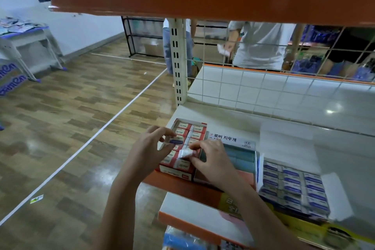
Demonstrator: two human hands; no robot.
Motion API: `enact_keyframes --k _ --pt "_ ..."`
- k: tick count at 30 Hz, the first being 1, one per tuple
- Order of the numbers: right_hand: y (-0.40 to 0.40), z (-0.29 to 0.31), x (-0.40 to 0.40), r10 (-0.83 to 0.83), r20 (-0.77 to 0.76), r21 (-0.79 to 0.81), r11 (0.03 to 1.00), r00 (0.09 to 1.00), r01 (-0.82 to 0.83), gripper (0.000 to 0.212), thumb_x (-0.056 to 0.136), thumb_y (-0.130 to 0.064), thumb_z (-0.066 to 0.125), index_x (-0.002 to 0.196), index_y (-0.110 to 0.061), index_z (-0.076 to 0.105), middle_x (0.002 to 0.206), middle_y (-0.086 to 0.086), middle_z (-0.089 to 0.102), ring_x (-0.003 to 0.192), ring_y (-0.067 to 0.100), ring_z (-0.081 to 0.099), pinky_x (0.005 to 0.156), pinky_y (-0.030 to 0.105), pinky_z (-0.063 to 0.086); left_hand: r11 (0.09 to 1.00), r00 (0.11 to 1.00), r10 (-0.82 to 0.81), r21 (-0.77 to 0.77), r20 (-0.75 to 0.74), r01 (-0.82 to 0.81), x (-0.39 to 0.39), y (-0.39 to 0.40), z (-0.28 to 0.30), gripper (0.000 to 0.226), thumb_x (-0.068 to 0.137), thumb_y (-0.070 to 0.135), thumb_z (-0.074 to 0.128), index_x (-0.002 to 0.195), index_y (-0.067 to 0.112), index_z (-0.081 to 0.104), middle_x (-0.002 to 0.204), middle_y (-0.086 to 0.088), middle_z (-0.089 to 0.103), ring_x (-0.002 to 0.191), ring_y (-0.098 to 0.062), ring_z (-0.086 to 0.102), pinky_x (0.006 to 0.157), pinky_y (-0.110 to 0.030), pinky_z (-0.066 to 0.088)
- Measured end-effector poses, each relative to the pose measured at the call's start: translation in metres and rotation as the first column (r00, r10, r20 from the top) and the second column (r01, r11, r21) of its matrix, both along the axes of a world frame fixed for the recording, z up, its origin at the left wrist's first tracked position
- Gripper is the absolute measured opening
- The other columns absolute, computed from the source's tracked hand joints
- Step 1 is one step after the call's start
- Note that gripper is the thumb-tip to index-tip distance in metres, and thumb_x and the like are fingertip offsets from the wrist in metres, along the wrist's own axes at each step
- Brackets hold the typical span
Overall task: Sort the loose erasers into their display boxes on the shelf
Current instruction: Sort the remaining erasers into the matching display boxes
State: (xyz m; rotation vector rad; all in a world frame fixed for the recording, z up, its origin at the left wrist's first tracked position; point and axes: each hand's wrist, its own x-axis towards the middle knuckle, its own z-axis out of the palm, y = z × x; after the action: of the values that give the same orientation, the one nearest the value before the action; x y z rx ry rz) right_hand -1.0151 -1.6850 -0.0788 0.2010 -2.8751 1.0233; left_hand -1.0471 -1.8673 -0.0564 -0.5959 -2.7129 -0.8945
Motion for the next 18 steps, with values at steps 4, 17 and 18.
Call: enact_keyframes --k 4,17,18 --pt "0.004 -0.002 0.008 0.043 0.027 0.036 0.998 0.999 -0.044 0.038 0.093 -0.037 0.05 0.129 -0.024 0.049 0.13 -0.009 0.05 0.121 0.012 0.031 0.1 0.026 0.028 1.0 1.0 -0.002 -0.011 0.015 0.002 -0.002 0.007 -0.002 0.022 0.082 0.02 0.07 0.102 0.024 0.065 0.1 0.011 0.055 0.08 0.001 0.052 0.065 -0.004 0.036" --pt "0.066 0.028 0.046 -0.05 -0.131 0.096 0.993 0.99 0.063 0.034 0.093 -0.03 0.052 0.126 -0.023 0.052 0.124 -0.011 0.049 0.115 0.002 0.041 0.09 0.008 0.023 0.972 0.97 -0.233 0.021 -0.071 0.235 0.004 0.077 0.008 0.021 0.078 0.021 0.072 0.099 0.021 0.068 0.092 0.012 0.057 0.083 -0.01 0.055 0.071 -0.018 0.042" --pt "0.076 0.031 0.051 -0.08 -0.142 0.103 0.99 0.987 0.095 0.033 0.092 -0.03 0.053 0.125 -0.023 0.053 0.122 -0.012 0.05 0.113 0.001 0.043 0.09 0.007 0.024 0.965 0.963 -0.256 0.029 -0.083 0.259 0.007 0.085 0.011 0.021 0.078 0.022 0.07 0.098 0.02 0.068 0.091 0.012 0.057 0.083 -0.01 0.054 0.072 -0.017 0.04"
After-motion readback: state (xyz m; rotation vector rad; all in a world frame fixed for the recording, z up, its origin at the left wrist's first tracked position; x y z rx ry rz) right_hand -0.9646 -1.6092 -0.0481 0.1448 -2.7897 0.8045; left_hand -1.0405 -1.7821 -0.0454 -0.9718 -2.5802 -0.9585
